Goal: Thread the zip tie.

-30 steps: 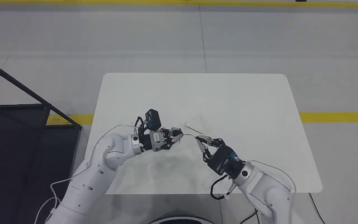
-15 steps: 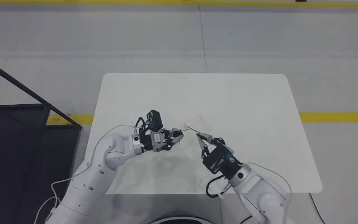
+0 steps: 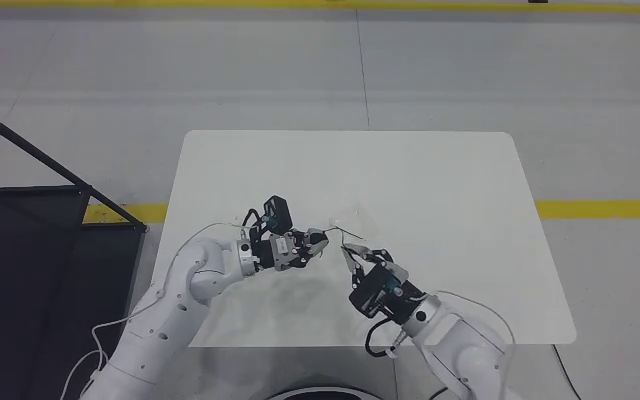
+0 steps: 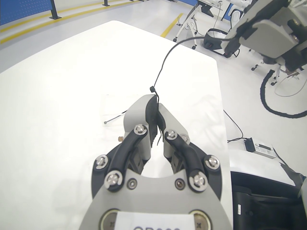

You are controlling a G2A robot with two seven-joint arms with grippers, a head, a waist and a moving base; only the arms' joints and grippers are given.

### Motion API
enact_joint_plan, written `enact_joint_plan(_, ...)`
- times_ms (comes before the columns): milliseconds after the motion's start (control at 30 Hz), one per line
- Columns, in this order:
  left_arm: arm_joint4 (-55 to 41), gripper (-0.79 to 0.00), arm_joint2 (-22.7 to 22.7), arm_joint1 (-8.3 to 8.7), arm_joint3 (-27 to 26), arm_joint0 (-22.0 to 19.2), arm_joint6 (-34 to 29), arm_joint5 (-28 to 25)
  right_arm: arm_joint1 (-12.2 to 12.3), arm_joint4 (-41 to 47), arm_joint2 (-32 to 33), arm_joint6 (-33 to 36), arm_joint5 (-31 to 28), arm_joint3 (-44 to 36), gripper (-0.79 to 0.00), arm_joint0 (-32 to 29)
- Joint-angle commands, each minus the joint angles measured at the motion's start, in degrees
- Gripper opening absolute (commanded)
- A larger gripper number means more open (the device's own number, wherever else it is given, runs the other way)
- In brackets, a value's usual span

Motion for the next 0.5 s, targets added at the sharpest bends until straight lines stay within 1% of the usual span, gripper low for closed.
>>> enact_joint_plan(0, 0.07, -0.785, -0.01, 0.02, -0.08, -0.02, 0.14, 0.26, 0.05, -0.34, -0.22, 0.17, -0.27, 0.05, -0.785, 0.16)
enact_joint_plan(467, 0.04, -0.785, 0.51, 0.07, 0.02, -0.20, 0.25, 1.69, 0.53, -2.97, -2.02, 1.68, -4.11, 0.49, -0.785, 1.78)
